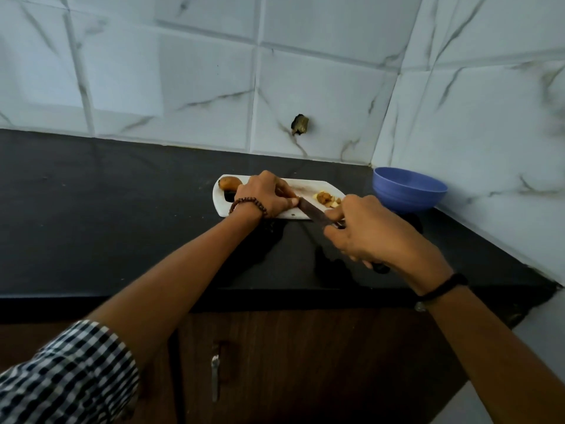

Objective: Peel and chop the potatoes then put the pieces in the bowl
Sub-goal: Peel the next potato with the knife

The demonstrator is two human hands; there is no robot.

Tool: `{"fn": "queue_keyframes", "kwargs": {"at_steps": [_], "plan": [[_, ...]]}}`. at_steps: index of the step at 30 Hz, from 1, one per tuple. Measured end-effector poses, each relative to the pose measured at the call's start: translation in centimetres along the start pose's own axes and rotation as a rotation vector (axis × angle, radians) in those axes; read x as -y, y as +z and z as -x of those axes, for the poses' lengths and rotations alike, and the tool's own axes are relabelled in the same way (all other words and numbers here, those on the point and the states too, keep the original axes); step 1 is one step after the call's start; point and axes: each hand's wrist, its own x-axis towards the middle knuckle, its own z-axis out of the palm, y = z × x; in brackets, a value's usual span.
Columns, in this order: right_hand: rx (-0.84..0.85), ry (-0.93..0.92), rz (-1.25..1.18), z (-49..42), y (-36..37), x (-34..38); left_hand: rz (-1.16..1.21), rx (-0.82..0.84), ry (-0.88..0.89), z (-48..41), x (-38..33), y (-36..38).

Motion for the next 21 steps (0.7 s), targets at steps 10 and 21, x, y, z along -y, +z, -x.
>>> {"fn": "queue_keyframes", "kwargs": {"at_steps": [10,21], "plan": [[-0.076,0.013,-0.217,-0.1,-1.6,-1.6,-0.059,0.041,0.029,0.3,-0.3,-0.3],[-0.269,0.149,-0.520,-7.8,2.4,-1.0,-0.209,-0.060,0.004,0.3,-0.3,-0.5]]}}
